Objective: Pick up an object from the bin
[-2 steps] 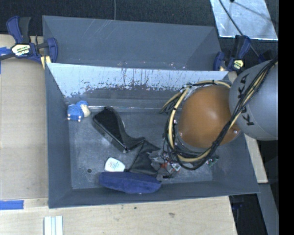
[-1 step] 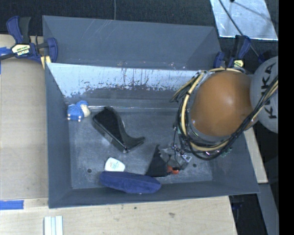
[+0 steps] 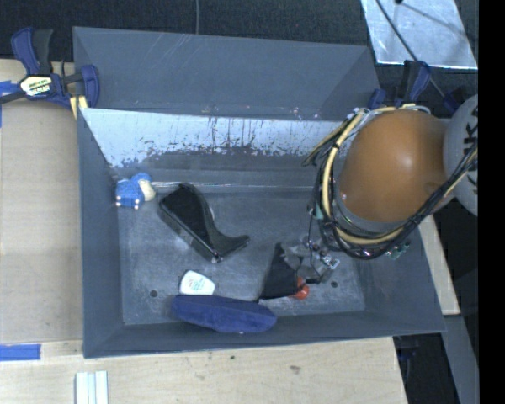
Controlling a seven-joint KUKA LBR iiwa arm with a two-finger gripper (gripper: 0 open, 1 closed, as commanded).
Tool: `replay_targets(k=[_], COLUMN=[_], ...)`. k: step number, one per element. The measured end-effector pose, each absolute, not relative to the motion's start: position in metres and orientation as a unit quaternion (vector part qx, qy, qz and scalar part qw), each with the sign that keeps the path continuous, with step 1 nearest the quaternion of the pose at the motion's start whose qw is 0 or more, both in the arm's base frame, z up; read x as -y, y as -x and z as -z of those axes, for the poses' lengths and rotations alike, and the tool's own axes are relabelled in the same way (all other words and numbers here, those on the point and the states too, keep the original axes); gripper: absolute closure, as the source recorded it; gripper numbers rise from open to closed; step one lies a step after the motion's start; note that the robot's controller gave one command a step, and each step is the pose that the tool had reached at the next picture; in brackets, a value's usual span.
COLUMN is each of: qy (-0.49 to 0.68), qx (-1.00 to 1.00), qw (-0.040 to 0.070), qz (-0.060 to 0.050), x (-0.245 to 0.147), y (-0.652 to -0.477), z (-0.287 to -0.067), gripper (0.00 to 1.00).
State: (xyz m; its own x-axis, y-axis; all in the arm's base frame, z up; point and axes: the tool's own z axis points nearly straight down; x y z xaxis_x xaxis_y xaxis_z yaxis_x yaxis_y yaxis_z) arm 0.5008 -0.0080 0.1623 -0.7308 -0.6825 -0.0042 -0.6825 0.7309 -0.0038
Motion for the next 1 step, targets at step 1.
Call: replay_targets(k=[1], qy=[0.375], qx=[-0.927], qw=[0.003], qz=[0.001], x=[0.0040], y=[-0.4856], z=[-0.1884], gripper=[1.00])
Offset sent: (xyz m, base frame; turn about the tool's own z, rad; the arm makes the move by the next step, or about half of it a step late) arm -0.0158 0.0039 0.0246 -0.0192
